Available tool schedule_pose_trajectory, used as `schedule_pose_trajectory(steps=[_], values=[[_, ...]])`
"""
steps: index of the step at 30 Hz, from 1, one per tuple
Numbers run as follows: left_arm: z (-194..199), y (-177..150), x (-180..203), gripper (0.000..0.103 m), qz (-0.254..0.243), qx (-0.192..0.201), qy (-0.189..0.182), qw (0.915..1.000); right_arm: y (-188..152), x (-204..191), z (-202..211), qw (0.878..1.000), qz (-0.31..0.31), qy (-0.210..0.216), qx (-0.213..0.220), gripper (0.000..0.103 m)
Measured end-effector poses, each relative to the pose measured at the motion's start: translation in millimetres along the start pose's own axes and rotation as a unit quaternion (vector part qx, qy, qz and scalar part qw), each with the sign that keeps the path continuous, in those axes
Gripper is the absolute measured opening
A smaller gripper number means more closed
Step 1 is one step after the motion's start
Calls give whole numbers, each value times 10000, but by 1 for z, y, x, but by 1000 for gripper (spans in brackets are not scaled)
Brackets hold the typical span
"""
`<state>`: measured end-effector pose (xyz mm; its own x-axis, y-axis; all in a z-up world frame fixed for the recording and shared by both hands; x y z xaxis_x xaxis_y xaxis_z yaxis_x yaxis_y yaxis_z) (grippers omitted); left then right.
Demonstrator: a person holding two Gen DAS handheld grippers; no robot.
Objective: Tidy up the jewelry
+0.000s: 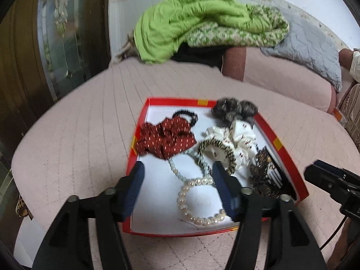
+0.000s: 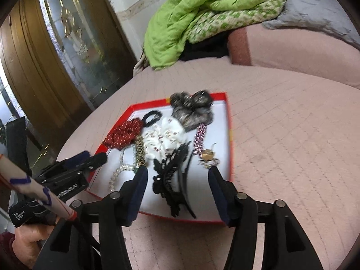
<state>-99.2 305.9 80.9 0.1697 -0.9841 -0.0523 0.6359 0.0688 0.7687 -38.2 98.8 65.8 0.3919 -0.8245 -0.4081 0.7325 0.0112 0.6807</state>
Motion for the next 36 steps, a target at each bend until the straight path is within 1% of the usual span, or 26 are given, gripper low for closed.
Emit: schedule_pose_trajectory(steps=[1, 5, 7, 11, 14, 17, 19, 20, 21, 22, 23, 25, 26, 30, 34, 36], values=[[2, 0, 0, 71, 2, 41, 1, 10000, -2, 2, 7, 10000, -27, -46, 74, 68], [21, -2, 5, 82, 64, 281, -41, 9996, -12, 9, 36, 9984, -10, -407, 388, 73], [33, -5, 8, 93, 69, 457, 47, 9989, -17, 10, 52, 9967, 24, -585, 563, 78], [60, -11, 13, 96, 30, 786, 124, 9968, -27, 7, 80, 9912, 217, -960, 884, 83], [79, -18, 13, 97, 55, 879, 58, 9961, -38, 2, 101, 9845, 426, -1265, 1139, 84], [99, -29, 11, 100, 121, 885, 97, 9960, -50, -7, 125, 9744, 727, -1493, 1513, 88], [113, -40, 11, 101, 151, 931, 82, 9955, -61, -16, 142, 9641, 1024, -1659, 1805, 94], [119, -43, 10, 102, 155, 976, 102, 9951, -66, -19, 148, 9597, 1128, -1741, 1895, 95], [124, -47, 10, 103, 148, 1036, 185, 9943, -72, -22, 155, 9556, 1209, -1814, 1980, 96], [127, -49, 10, 103, 134, 1052, 211, 9941, -75, -23, 161, 9551, 1208, -1784, 2035, 98], [130, -50, 9, 103, 108, 1066, 217, 9940, -77, -23, 164, 9555, 1180, -1746, 2062, 99], [134, -53, 10, 103, 64, 1098, 264, 9936, -78, -23, 168, 9533, 1166, -1813, 2114, 101], [134, -53, 10, 103, 56, 1096, 350, 9933, -79, -24, 167, 9526, 1186, -1845, 2107, 101], [132, -56, 9, 103, 287, 1030, 544, 9928, -78, -25, 151, 9551, 1239, -1998, 1803, 101], [136, -62, 11, 103, 361, 1201, 751, 9893, -79, -23, 144, 9586, 1236, -1982, 1631, 101], [136, -62, 13, 103, 325, 1239, 796, 9886, -78, -22, 142, 9608, 1217, -1927, 1578, 101]])
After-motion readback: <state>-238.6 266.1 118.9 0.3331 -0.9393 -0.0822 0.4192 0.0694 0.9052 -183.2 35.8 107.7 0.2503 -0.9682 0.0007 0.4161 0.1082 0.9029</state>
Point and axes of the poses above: each gripper's, at about its wrist camera, not at the fingertips, and z roughly against the way its jaws point, x to its right, y to its top, the point moved 1 cm from there along -z, roughly the way its jaws point, and after that the axes turned 6 degrees about -z, right-handed, at the moved point
